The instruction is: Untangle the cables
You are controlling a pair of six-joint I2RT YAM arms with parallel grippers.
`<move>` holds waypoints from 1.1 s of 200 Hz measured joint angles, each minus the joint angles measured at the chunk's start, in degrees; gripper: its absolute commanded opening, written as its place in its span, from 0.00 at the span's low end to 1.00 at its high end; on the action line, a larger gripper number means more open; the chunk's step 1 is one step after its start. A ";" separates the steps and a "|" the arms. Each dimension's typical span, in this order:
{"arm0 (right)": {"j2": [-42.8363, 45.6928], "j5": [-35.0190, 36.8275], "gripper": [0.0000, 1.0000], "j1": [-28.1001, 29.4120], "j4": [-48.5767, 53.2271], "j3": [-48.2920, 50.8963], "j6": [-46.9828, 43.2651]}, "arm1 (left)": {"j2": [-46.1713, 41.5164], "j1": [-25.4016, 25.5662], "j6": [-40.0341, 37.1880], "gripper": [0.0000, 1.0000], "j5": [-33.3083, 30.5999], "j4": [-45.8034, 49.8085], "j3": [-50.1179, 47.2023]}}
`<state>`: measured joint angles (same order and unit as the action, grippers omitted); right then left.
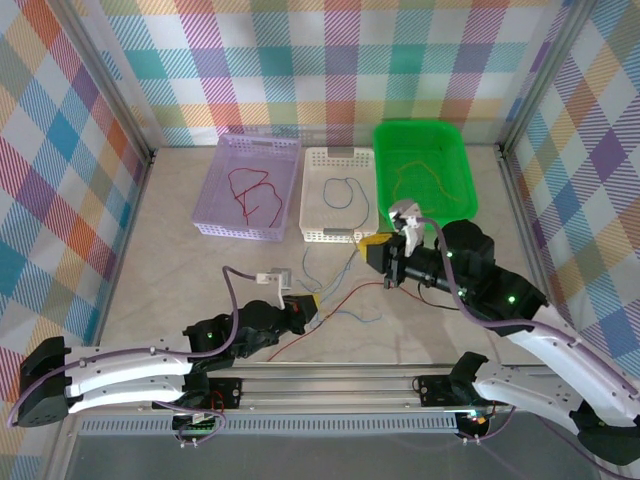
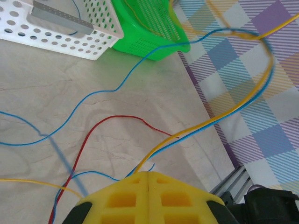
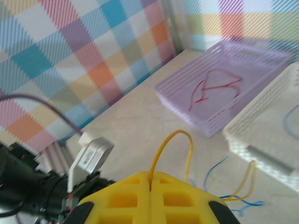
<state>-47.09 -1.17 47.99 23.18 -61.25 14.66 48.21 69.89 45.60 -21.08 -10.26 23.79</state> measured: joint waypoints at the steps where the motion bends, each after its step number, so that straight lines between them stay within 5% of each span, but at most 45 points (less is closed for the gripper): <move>1: 0.07 0.28 0.00 -0.07 0.11 -0.24 -0.09 | -0.09 0.00 0.00 0.00 0.00 0.00 -0.04; 55: 0.15 4.52 0.00 -1.81 3.76 -6.71 -0.57 | -5.46 0.00 1.29 0.00 -1.05 1.75 -3.43; 98: -2.36 -1.62 0.00 -1.81 4.76 -10.45 -0.57 | -6.01 0.02 1.49 0.45 0.04 0.87 -4.11; 131: -3.82 -5.95 0.00 -1.81 4.83 -10.45 -0.39 | -4.09 0.02 1.25 0.62 2.91 -2.14 -4.15; 220: -6.80 -11.17 0.00 -1.81 2.99 -9.77 1.36 | 2.89 1.03 -0.33 0.67 10.14 -8.98 -1.38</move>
<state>-53.89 -12.34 46.17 26.17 -71.02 16.01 51.09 70.91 45.28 -10.94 -19.25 22.41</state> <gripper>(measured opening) 0.042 0.671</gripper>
